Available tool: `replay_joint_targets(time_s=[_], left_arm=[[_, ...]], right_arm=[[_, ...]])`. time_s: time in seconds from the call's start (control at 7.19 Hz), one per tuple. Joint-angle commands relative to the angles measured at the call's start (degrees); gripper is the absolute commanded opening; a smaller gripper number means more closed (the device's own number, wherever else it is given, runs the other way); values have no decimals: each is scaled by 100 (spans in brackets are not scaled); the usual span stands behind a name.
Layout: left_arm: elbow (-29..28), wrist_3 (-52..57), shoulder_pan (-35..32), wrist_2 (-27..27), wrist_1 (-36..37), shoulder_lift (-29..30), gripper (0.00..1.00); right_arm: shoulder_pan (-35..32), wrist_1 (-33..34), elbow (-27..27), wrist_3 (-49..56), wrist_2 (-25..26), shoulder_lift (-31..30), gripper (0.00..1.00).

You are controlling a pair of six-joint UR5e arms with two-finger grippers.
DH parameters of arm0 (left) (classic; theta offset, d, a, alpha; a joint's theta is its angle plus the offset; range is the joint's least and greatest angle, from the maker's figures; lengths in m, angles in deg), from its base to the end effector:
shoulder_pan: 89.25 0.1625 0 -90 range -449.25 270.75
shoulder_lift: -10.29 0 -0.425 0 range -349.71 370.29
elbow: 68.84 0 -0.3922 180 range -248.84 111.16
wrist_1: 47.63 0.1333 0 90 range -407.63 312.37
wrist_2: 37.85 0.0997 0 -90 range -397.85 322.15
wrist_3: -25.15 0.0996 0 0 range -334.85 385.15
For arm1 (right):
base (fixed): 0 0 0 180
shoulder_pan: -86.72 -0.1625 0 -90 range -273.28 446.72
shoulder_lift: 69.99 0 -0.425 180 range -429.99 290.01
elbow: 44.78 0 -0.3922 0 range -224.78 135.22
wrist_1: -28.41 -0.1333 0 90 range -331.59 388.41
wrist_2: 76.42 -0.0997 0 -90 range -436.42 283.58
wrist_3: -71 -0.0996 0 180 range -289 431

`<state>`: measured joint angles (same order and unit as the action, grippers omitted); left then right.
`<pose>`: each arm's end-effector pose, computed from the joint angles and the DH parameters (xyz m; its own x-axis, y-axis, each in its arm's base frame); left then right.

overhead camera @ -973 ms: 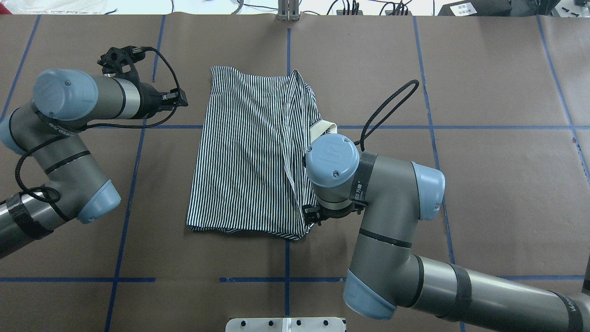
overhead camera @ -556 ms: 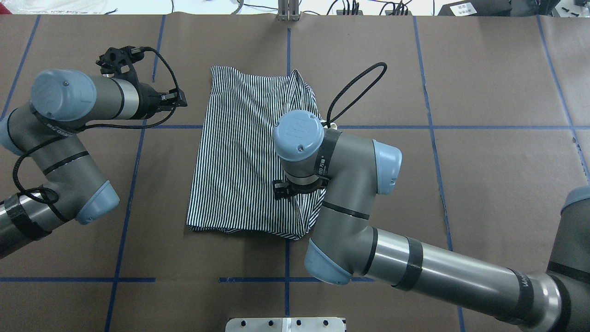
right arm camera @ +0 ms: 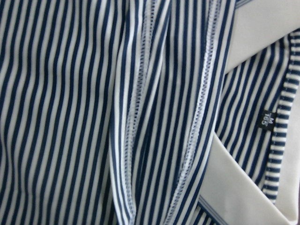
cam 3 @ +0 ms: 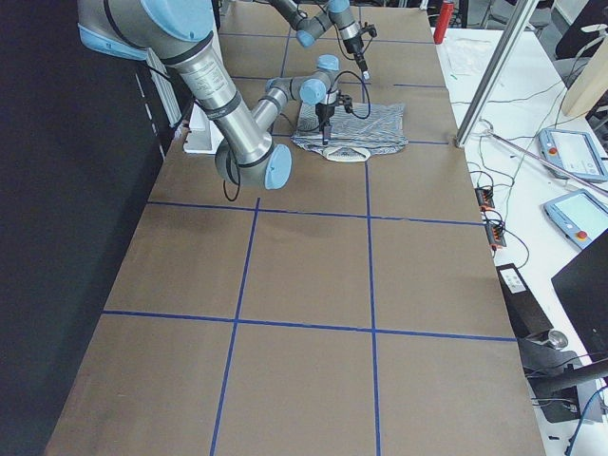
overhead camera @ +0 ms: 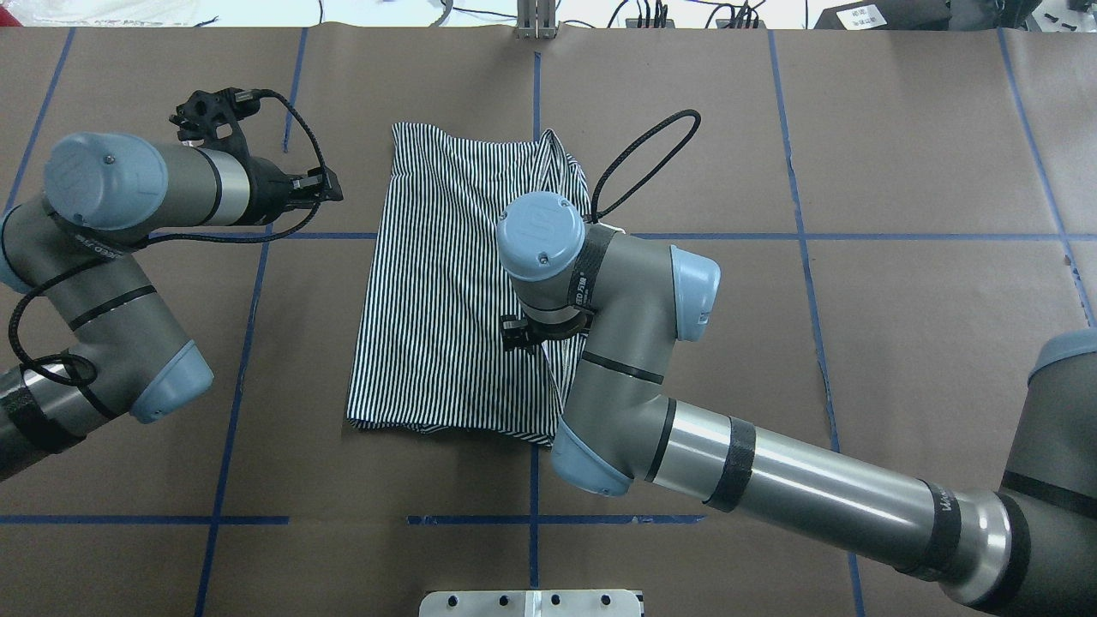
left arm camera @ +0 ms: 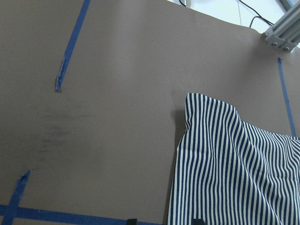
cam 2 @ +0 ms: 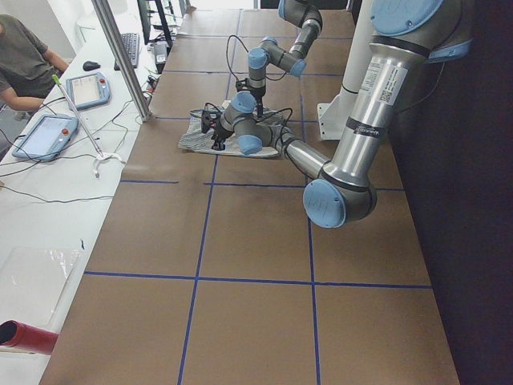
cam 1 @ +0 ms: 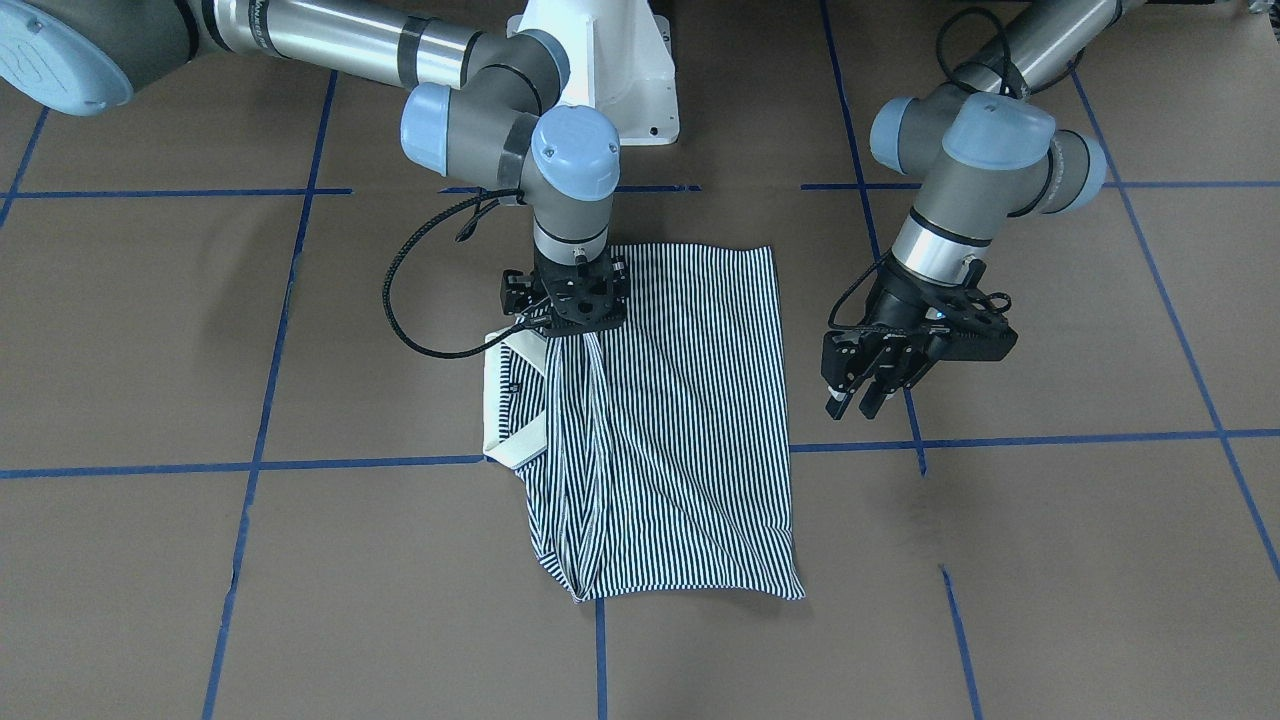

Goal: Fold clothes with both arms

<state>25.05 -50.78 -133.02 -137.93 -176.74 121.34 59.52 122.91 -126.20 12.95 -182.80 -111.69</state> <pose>0.3821 -0.5265 0.3470 0.4445 -0.0943 -0.8908 0.4736 0.8688 0.1443 -0.6239 -0.4389 0.2152 0.7721 -0.1740 0.6113 0.1351 0.9847 0.1097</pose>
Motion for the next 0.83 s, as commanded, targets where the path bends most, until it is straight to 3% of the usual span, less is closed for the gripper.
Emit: replay_joint_targets(time_s=[0.0,0.14,0.28,0.42,0.7], left_arm=[[68,0,0,-124,-8,-64,51],[120,0,0,-134,-8,-91,51],[112,0,0,-134,-8,-91,51],[121,0,0,-142,-8,-91,51],[156,0,0,-142,1,-91,51]], right_arm=[[-145,33,-32,49,-31,-136,100],[-241,33,-284,75,-75,-571,100],[-399,164,-1235,93,-206,-1350,100],[-444,609,-1601,119,-242,-1332,100],[-418,544,-1456,-221,-199,-973,100]])
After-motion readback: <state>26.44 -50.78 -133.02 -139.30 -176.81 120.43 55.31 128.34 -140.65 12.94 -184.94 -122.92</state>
